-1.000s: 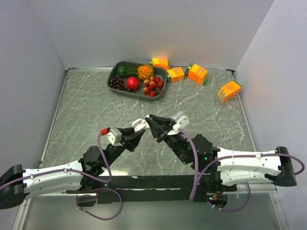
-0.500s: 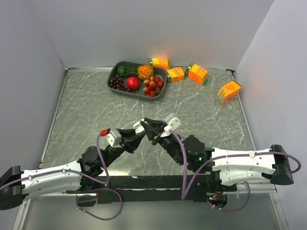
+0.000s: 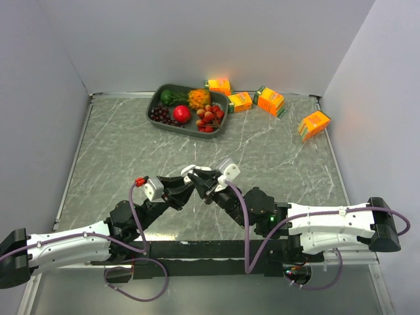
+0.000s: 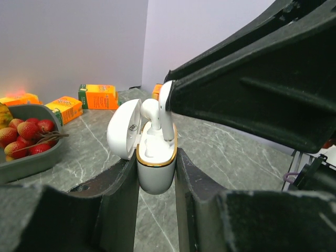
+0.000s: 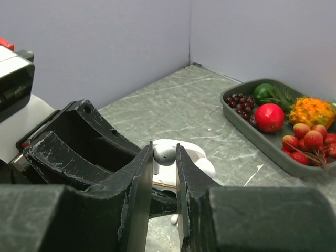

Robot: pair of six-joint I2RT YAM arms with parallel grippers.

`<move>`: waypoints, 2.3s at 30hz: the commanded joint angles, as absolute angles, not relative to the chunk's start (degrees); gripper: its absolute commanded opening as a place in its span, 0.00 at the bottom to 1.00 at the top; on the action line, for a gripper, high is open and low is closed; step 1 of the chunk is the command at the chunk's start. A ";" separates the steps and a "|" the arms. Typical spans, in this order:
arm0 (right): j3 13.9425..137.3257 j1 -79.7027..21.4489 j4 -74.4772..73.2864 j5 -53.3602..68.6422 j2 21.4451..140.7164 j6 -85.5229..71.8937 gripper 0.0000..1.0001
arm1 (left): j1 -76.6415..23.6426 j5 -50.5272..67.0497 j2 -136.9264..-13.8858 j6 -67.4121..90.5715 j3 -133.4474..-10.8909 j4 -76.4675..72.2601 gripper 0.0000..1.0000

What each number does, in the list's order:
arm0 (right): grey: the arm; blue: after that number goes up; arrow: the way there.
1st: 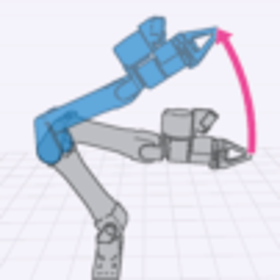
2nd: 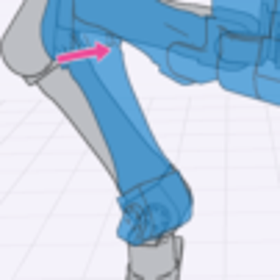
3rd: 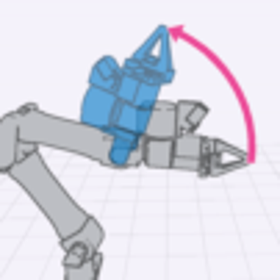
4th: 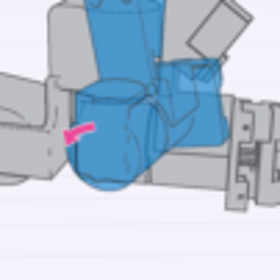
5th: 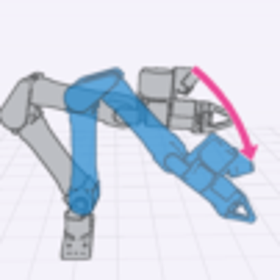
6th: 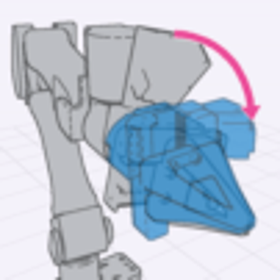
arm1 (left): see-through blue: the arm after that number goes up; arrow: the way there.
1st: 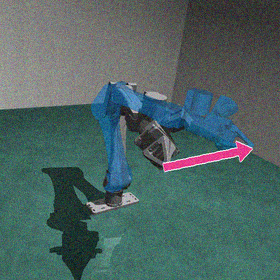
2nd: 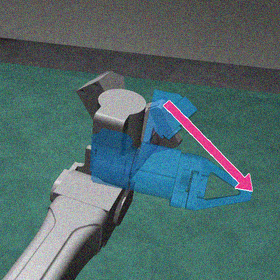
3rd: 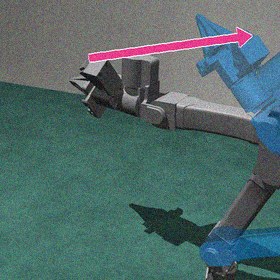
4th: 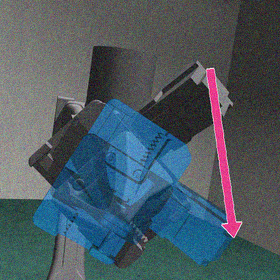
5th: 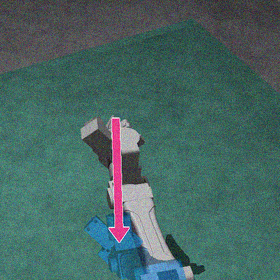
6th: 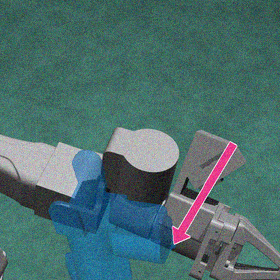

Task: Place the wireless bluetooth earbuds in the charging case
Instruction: Place the earbud in the charging case.

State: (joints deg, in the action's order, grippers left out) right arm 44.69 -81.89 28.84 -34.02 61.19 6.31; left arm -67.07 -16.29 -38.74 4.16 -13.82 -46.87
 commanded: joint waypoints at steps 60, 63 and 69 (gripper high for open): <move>46.40 -82.27 22.33 -40.25 62.93 1.67 0.34 | -66.88 -16.17 -37.18 5.63 -15.47 -48.08 0.01; 46.49 -82.27 22.06 -40.34 62.76 1.76 0.38 | -66.88 -16.26 -37.35 5.63 -15.47 -48.34 0.01; 46.67 -82.35 21.71 -41.31 61.97 1.67 0.46 | -66.88 -16.52 -37.26 5.63 -15.29 -48.16 0.01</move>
